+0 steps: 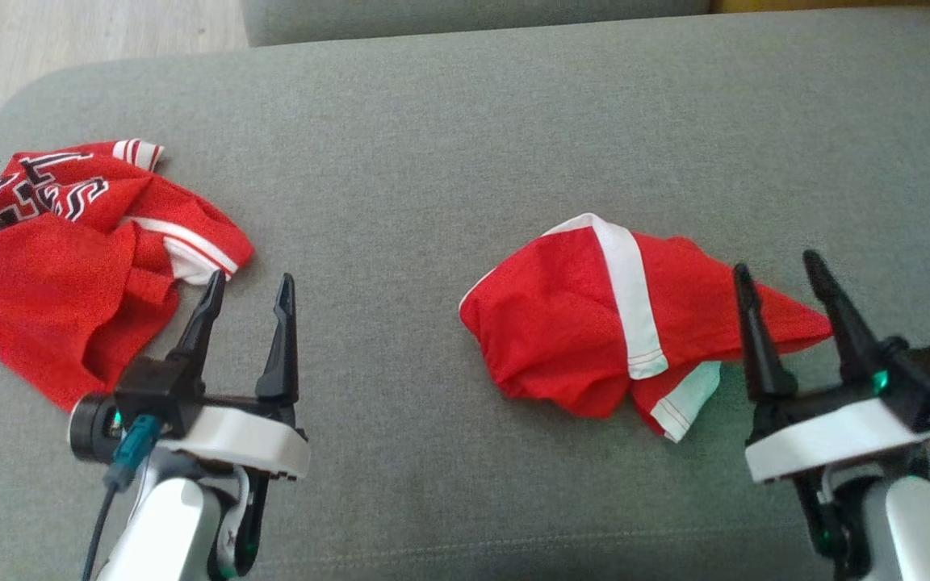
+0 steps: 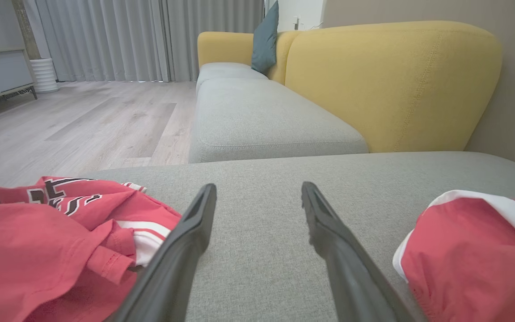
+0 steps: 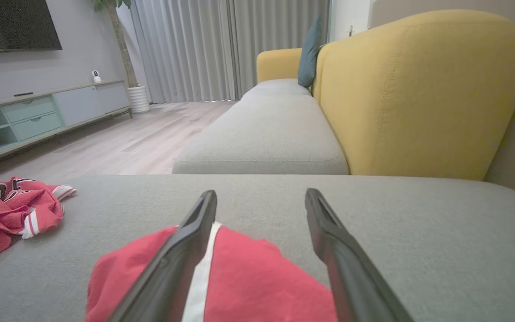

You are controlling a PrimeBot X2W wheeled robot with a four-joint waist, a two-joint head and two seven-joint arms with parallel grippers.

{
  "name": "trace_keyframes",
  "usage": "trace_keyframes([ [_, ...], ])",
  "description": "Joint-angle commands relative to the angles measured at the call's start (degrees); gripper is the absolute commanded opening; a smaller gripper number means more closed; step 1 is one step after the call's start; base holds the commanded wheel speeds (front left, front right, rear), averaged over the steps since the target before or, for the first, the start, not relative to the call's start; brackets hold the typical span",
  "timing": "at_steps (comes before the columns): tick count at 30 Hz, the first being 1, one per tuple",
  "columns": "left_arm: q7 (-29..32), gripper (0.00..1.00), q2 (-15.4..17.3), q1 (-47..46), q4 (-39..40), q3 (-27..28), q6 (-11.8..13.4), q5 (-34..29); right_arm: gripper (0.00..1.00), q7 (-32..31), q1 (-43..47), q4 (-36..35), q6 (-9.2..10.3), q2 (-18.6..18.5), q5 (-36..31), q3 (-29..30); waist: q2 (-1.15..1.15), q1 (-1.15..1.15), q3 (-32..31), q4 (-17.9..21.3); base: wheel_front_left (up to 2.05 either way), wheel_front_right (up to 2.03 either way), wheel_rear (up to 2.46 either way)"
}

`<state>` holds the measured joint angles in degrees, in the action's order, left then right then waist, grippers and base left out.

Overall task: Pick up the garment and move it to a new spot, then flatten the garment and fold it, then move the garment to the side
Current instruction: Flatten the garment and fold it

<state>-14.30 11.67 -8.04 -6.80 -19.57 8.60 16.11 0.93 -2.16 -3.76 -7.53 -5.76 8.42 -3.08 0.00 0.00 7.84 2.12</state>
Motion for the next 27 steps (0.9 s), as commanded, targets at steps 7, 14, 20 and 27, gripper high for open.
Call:
trace_keyframes([
  [7, -0.06, 1.0, 1.6, -0.92, 2.7, 2.37, 0.74, -0.1, 1.0, -0.11, 0.58, -1.97, 0.04, 0.95, 0.68, -2.03, 0.0, 0.0, -0.52, 0.32, 0.0, 0.0, 0.0],
  [14, 0.25, 1.0, 1.96, -1.22, 3.04, 2.11, 0.94, -0.09, 1.0, -0.71, 0.39, -1.69, 0.04, 0.82, 0.93, -2.77, 0.0, 0.0, -0.14, 0.39, 0.0, 0.0, 0.0],
  [20, 0.49, 1.0, 2.06, -1.92, 3.11, 1.66, 1.26, -0.33, 1.0, -9.81, 0.58, 1.22, 0.04, -1.09, 3.23, -8.24, 0.0, 0.0, 0.96, 0.6, 0.0, 0.0, 0.0],
  [27, 0.37, 1.0, 1.65, -3.2, 2.83, 1.1, 1.24, -0.33, 1.0, -16.64, -0.99, 2.51, 0.04, -2.12, 4.26, -11.99, 0.0, 0.0, 2.55, 0.47, 0.0, 0.0, 0.0],
])
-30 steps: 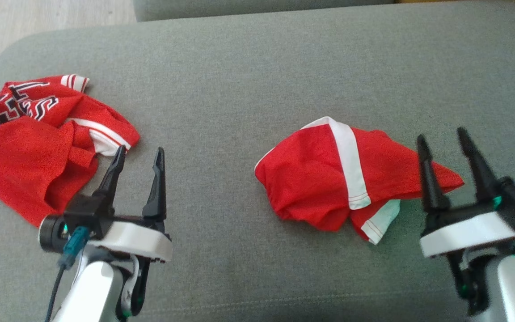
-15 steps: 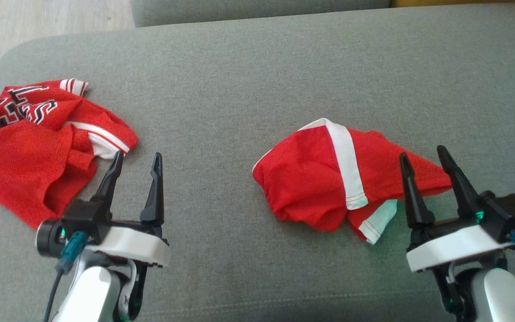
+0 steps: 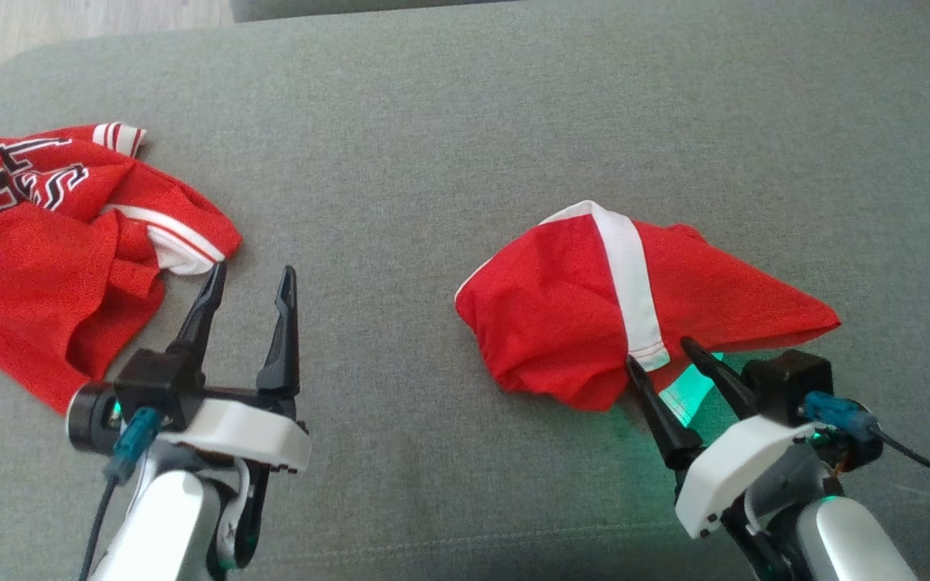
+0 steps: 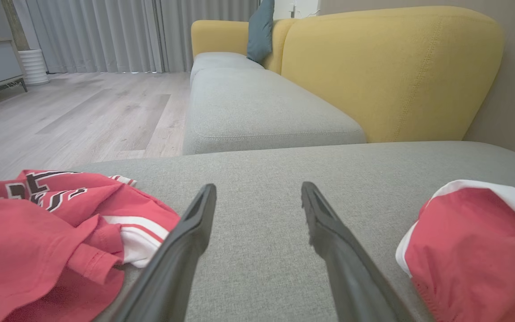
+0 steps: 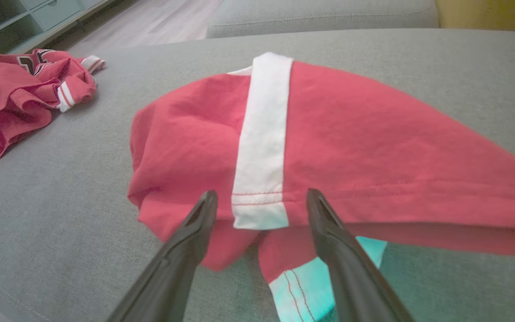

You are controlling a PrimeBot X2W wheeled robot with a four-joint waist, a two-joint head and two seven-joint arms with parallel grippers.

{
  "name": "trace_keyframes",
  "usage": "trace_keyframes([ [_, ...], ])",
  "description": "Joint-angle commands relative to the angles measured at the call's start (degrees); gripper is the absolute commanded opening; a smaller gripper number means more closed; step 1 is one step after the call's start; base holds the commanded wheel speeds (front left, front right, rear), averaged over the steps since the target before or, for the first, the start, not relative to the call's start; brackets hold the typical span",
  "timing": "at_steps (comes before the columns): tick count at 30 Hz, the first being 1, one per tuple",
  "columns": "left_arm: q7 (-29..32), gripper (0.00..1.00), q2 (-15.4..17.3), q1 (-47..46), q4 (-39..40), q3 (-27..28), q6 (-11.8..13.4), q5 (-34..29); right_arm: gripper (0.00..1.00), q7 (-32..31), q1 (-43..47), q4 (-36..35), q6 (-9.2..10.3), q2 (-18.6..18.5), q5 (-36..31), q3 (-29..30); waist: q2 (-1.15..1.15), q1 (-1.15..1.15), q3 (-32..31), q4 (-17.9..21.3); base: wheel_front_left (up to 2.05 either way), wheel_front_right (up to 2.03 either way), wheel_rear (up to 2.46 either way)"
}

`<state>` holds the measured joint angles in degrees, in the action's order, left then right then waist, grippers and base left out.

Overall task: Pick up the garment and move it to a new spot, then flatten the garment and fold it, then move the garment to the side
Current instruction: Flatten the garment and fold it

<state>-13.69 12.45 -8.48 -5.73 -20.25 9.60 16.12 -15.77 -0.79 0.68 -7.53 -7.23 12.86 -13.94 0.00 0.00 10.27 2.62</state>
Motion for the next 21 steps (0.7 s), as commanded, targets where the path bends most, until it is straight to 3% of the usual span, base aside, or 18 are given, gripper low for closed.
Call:
trace_keyframes([
  [1, -0.28, 1.0, 0.84, -2.88, 1.73, 1.73, 0.25, -0.35, 1.0, -0.5, -2.57, -1.71, 0.04, -0.64, -0.46, -1.24, 0.0, 0.0, 0.32, -0.04, 0.0, 0.0, 0.0],
  [11, -0.57, 1.0, 0.47, -4.0, 1.21, 1.23, 0.05, -0.23, 1.0, -2.15, -4.31, -0.03, 0.04, -0.13, -3.37, -1.77, 0.0, 0.0, 1.67, -0.56, 0.0, 0.0, 0.0],
  [12, -0.6, 1.0, 0.41, -4.1, 1.13, 1.18, 0.03, -0.2, 0.9, -2.14, -4.37, 0.19, 0.04, -0.02, -3.47, -1.6, 0.0, 0.0, 1.72, -0.62, 0.0, 0.0, 0.0],
  [13, -0.64, 1.0, 0.35, -4.2, 1.06, 1.13, 0.01, -0.18, 0.53, -2.09, -4.41, 0.36, 0.04, 0.08, -3.61, -1.39, 0.0, 0.0, 1.76, -0.69, 0.0, 0.0, 0.0],
  [15, -0.71, 1.0, 0.25, -4.35, 0.91, 1.02, -0.05, -0.16, 0.0, -2.07, -4.41, 0.6, 0.04, 0.39, -3.71, -0.86, 0.0, 0.0, 1.79, -0.83, 0.0, 0.0, 0.0],
  [21, -0.92, 1.0, 0.11, -4.21, 0.53, 0.95, -0.01, -0.1, 0.0, -0.81, -3.75, -1.15, 0.04, 0.94, -3.86, 1.33, 0.0, 0.0, 1.28, -0.83, 0.0, 0.0, 0.0],
])
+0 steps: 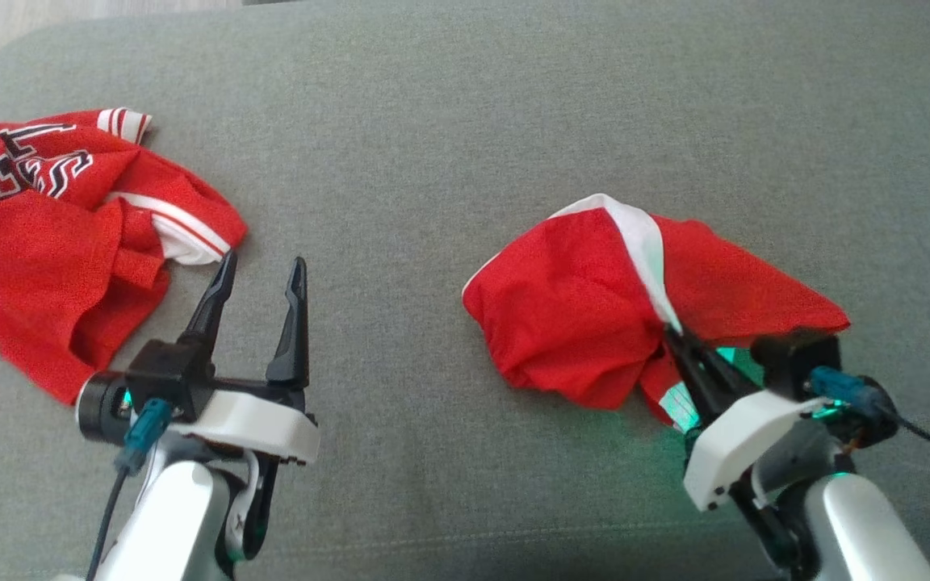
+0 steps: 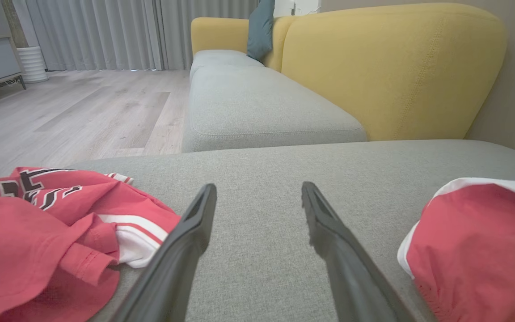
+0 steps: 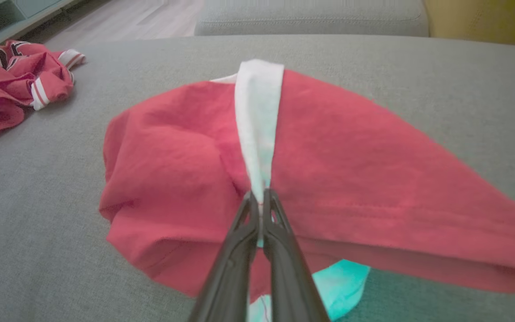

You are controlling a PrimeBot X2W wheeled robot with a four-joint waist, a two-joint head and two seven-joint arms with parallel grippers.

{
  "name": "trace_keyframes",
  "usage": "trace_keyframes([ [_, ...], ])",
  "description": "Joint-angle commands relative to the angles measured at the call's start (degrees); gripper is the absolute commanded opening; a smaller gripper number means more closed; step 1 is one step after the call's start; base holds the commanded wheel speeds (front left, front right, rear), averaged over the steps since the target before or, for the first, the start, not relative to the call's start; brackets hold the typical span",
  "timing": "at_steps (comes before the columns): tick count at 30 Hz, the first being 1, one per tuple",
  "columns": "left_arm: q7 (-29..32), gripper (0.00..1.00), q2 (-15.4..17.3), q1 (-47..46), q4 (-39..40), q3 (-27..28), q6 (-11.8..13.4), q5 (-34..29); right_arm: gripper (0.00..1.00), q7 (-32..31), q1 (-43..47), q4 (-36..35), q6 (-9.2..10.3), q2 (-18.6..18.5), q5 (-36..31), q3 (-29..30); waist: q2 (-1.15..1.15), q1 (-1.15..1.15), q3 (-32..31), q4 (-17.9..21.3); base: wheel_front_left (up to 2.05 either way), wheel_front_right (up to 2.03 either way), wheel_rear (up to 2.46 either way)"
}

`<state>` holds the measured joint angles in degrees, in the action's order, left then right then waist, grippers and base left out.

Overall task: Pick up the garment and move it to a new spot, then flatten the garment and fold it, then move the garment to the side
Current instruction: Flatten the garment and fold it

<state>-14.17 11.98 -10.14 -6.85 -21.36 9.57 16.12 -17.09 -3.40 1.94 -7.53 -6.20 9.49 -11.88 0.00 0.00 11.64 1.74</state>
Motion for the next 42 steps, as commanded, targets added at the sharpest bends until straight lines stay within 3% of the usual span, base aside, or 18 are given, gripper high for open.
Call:
trace_keyframes([
  [1, -0.48, 1.0, 0.55, -2.48, 1.6, 2.05, 0.01, -0.08, 0.0, 0.69, -1.02, -2.84, 0.04, -0.08, -0.61, -0.18, 0.0, 0.0, -0.21, 0.06, 0.0, 0.0, 0.0],
  [9, -0.65, 1.0, 0.4, -2.41, 1.54, 1.89, -0.13, -0.06, 0.0, 1.11, -2.01, -5.18, 0.04, -0.35, 0.47, 5.84, 0.0, 0.0, -0.38, 0.07, 0.0, 0.0, 0.0],
  [15, -0.71, 1.0, -0.1, -3.31, 1.52, 1.53, -0.43, -0.01, 0.0, 2.4, -5.79, -0.36, 0.04, -2.09, 2.8, 11.75, 0.0, 0.0, 0.97, -0.95, 0.0, 0.0, 0.0],
  [19, -0.75, 1.0, -0.16, -4.02, 1.44, 1.44, -0.63, -0.17, 0.0, 4.89, -8.69, 3.34, 0.04, -2.93, 4.09, 12.72, 0.0, 0.0, 2.15, -1.55, 0.0, 0.0, 0.0],
  [20, -0.75, 1.0, -0.17, -4.2, 1.46, 1.43, -0.66, -0.22, 0.15, 5.55, -9.44, 4.21, 0.04, -3.19, 4.25, 12.65, 0.0, 0.0, 2.48, -1.67, 0.0, 0.0, 0.0],
  [21, -0.76, 1.0, -0.17, -4.37, 1.47, 1.46, -0.68, -0.26, 0.43, 6.51, -10.23, 5.0, 0.04, -3.48, 4.42, 12.46, 0.0, 0.0, 2.77, -1.73, 0.0, 0.0, 0.0],
  [23, -0.77, 1.0, -0.2, -4.66, 1.5, 1.46, -0.71, -0.36, 0.87, 8.17, -11.6, 6.81, 0.04, -4.14, 4.52, 12.08, 0.0, 0.0, 3.28, -1.88, 0.0, 0.0, 0.0],
  [24, -0.78, 1.0, -0.21, -4.76, 1.48, 1.48, -0.7, -0.4, 1.0, 9.51, -12.34, 7.47, 0.04, -4.43, 4.52, 11.94, 0.0, 0.0, 3.46, -1.89, 0.0, 0.0, 0.0],
  [34, -0.81, 1.0, -0.43, -5.02, 1.07, 1.55, -0.84, -0.5, 1.0, 19.73, -15.01, 10.56, 0.04, -5.26, 2.64, 11.74, 0.0, 0.0, 3.72, -2.1, 0.0, 0.0, 0.0],
  [42, -0.82, 1.0, -0.33, -3.78, 0.97, 1.99, -0.72, -0.48, 1.0, 23.8, -10.0, 4.18, 0.04, -3.09, 2.6, 10.18, 0.0, 0.0, 1.54, -1.77, 0.0, 0.0, 0.0],
])
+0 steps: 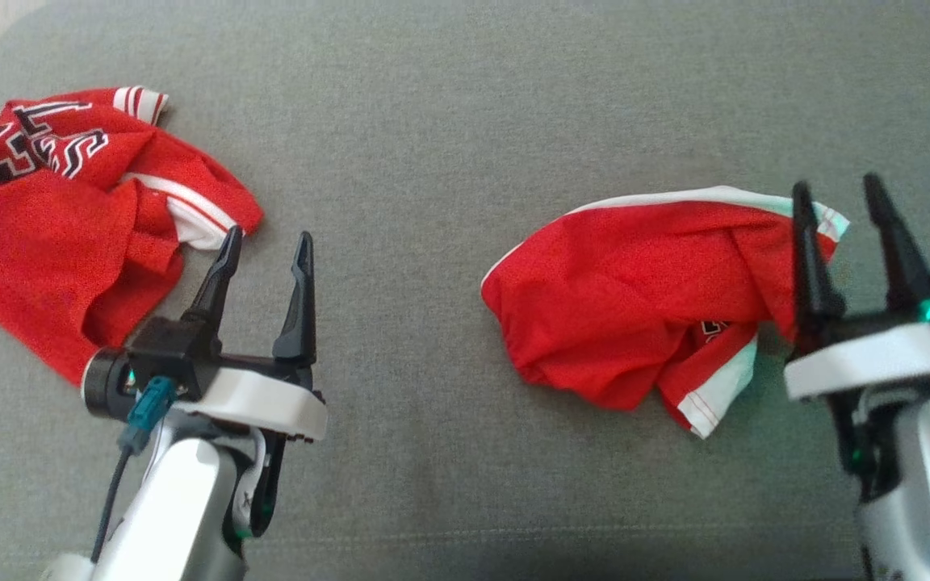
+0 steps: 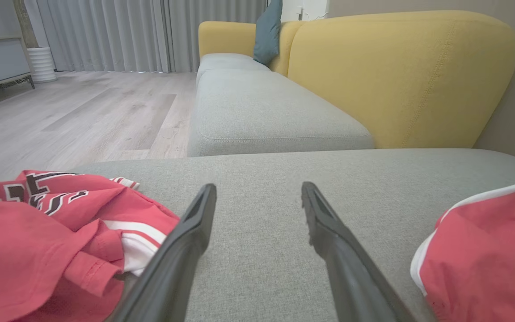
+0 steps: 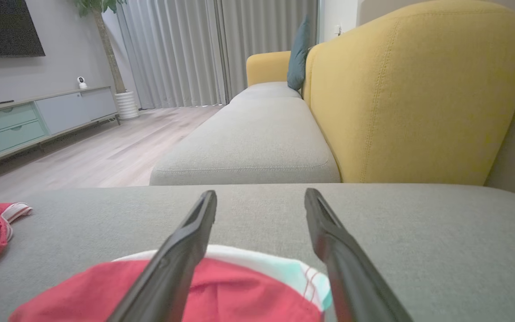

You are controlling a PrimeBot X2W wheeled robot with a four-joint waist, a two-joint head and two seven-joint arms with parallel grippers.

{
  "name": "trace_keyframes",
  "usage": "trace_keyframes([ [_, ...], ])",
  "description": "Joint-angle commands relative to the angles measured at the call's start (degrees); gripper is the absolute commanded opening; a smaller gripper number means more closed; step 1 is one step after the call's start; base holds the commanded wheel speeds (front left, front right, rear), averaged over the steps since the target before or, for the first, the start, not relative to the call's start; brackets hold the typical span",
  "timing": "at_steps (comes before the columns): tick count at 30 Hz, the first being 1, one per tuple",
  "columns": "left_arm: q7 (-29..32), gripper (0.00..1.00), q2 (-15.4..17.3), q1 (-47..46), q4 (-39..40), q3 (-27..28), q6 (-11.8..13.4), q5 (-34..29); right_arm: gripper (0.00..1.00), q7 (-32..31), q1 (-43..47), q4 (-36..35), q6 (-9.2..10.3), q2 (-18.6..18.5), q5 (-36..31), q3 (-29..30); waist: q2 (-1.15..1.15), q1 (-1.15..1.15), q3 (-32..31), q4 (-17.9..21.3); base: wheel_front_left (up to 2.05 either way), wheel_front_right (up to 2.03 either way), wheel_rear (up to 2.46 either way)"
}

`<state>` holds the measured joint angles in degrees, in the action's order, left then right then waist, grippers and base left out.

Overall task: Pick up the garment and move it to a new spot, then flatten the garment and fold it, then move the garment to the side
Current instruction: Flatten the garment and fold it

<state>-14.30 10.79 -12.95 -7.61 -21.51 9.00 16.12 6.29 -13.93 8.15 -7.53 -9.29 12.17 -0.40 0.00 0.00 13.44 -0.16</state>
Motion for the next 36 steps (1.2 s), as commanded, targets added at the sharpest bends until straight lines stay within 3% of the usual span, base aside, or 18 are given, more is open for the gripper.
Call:
trace_keyframes([
  [1, -0.69, 1.0, 0.93, -0.77, 1.78, 2.2, -0.12, -0.47, 1.0, 0.44, 1.41, -3.08, 0.04, 0.43, -0.04, -1.62, 0.0, 0.0, -0.52, 0.23, 0.0, 0.0, 0.0],
  [10, -0.69, 1.0, 1.28, 1.34, 2.04, 2.57, 0.39, 0.03, 1.0, -1.36, 8.03, -9.26, 0.04, 3.57, 0.15, -3.92, 0.0, 0.0, -2.26, 1.4, 0.0, 0.0, 0.0],
  [24, -0.55, 1.0, 2.04, 1.54, 3.09, 2.15, 0.59, 0.18, 1.0, -2.68, 9.29, -11.19, 0.04, 5.18, -0.25, -3.38, 0.0, 0.0, -1.82, 1.51, 0.0, 0.0, 0.0],
  [36, 6.69, 1.0, -3.22, -8.64, 2.36, -8.14, -6.89, -0.03, 1.0, -3.87, 7.9, -12.09, 0.04, 4.78, -0.31, -3.54, 0.0, 0.0, 1.95, 2.56, 0.0, 0.0, 0.0],
])
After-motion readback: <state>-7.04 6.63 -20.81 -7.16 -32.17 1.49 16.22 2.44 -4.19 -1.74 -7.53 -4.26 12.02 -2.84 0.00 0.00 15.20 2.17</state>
